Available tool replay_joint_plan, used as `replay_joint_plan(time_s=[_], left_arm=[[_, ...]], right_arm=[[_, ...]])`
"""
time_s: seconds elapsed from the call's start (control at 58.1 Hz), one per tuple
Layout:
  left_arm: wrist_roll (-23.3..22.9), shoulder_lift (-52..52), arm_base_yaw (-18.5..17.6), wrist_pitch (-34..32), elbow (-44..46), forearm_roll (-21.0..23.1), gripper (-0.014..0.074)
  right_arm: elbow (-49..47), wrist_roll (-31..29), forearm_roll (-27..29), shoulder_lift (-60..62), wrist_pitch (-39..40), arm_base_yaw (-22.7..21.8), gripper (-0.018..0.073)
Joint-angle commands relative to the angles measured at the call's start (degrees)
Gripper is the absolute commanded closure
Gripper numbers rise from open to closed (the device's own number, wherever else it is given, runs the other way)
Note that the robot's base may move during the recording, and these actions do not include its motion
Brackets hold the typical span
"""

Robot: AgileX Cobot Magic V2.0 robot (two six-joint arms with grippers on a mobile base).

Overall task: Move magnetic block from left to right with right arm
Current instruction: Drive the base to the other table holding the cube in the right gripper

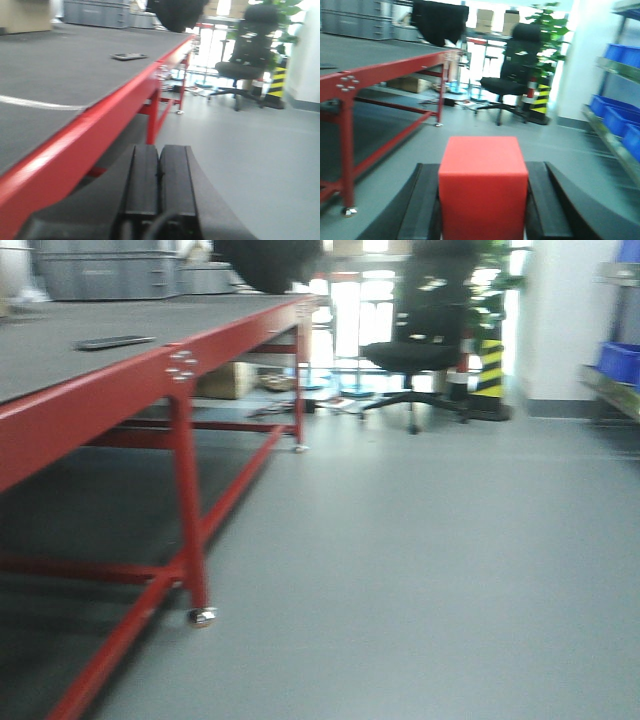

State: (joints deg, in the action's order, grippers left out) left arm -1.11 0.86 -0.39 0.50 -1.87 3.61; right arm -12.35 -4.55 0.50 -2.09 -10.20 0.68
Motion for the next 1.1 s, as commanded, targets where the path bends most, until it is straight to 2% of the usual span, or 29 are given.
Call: replay_joint_plan(time_s=[0.0, 1.085], left_arm=[[-0.2, 0.4, -0.4, -5.2, -0.4, 0.4, 0.0713], [-0.2, 0.4, -0.4, -5.2, -0.4, 0.4, 0.0713]], right_arm=[[-1.6, -0.1, 0.0, -0.6, 4.9, -0.4, 0.0379], [-1.6, -0.1, 0.0, -0.6, 4.9, -0.4, 0.0379]])
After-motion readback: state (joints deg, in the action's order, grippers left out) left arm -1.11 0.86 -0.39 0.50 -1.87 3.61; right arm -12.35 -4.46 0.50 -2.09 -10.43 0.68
